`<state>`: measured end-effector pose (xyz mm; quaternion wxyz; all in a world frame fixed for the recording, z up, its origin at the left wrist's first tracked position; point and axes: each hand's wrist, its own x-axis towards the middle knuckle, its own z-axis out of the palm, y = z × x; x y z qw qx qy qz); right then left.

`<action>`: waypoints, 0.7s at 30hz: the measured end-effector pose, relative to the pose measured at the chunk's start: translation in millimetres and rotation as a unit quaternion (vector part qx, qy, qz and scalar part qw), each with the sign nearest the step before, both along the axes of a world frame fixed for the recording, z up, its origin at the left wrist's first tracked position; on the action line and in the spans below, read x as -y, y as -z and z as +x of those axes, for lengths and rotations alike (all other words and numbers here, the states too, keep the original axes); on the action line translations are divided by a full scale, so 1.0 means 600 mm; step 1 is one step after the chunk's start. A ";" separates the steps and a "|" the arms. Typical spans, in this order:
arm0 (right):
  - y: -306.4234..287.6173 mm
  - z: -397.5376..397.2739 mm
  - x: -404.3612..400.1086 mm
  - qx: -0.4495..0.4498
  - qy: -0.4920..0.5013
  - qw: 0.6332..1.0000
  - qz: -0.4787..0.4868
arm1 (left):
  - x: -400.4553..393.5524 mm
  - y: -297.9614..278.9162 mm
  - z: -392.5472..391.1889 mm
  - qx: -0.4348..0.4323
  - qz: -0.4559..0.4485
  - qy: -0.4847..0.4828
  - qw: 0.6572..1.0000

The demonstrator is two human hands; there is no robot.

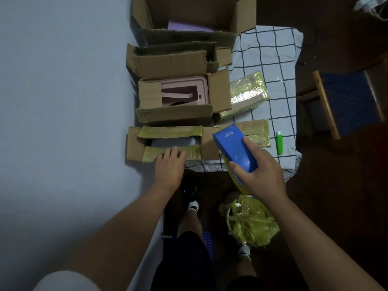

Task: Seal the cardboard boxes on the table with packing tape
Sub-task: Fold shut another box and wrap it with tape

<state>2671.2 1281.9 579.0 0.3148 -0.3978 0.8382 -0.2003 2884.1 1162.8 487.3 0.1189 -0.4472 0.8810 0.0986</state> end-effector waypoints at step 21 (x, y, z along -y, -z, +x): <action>-0.114 -0.057 -0.073 0.006 0.044 0.996 -0.073 | -0.066 -0.150 -0.052 -0.119 -0.012 0.014 0.993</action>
